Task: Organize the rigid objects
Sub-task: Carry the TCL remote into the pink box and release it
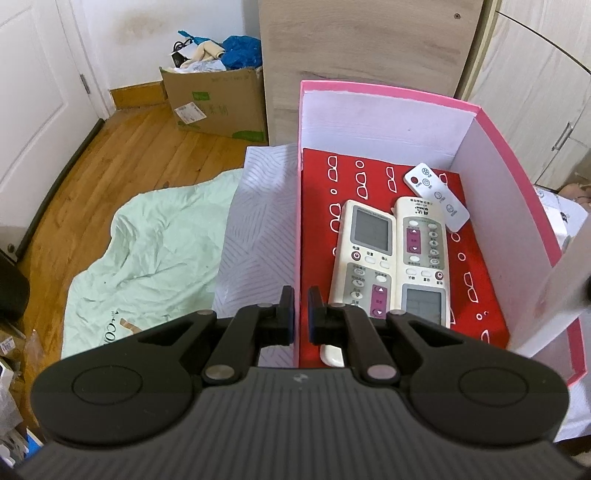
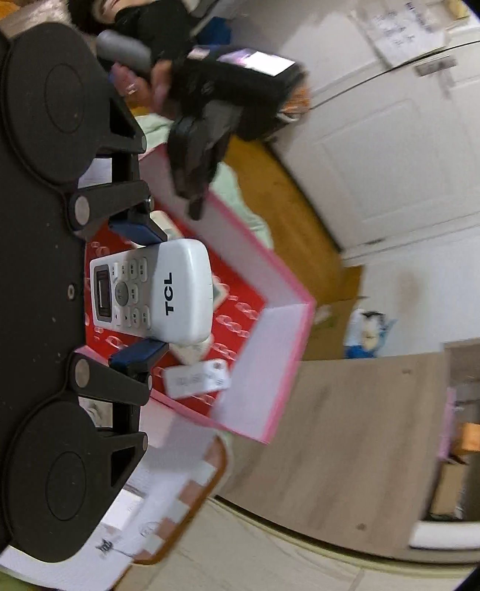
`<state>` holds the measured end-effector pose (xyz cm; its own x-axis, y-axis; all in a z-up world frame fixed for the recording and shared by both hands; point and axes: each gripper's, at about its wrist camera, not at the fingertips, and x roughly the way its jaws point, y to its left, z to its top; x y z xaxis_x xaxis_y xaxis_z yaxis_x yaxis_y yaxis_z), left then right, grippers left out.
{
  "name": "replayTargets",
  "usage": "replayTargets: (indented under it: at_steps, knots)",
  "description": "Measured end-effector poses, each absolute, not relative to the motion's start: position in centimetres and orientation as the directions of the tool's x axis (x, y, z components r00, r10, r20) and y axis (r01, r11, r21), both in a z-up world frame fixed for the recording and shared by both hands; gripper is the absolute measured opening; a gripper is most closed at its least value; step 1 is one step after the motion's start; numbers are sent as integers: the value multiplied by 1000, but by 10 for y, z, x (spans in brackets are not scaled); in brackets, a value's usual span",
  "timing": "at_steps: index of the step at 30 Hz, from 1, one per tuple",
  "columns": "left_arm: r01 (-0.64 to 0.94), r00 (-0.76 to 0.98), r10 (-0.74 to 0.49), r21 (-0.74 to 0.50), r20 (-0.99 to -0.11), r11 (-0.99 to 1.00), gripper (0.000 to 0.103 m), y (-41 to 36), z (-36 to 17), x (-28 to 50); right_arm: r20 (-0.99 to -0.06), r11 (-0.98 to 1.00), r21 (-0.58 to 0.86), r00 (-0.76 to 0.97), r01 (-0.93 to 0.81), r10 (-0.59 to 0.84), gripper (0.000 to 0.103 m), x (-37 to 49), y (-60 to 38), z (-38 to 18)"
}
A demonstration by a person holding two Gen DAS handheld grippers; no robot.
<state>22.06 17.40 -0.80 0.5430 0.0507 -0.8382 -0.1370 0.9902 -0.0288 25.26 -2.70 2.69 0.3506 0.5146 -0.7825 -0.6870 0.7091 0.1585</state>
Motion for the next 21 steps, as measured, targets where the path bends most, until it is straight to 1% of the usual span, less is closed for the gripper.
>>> replayTargets:
  at_steps: [3,6,10,13,21]
  knots:
    - [-141,543,48,-34,-838,989,6,175,-7,221,-800,673,149,312,-724,512,61,254,-15,16]
    - [-138,544,51,-29,-838,990,6,173,-8,221,-832,685,121,303,-718,465,61,258,-7,3]
    - [-139,543,53,-28,-838,990,6,173,-8,221,-857,731,48,348,-681,380,61,264,-4,-8]
    - [-139,544,55,-26,-837,990,6,173,-8,221,-860,758,-35,406,-652,310,60,269,3,-14]
    - [-140,543,57,-23,-837,990,6,174,-7,222,-860,831,-25,436,-555,265,58,294,7,-19]
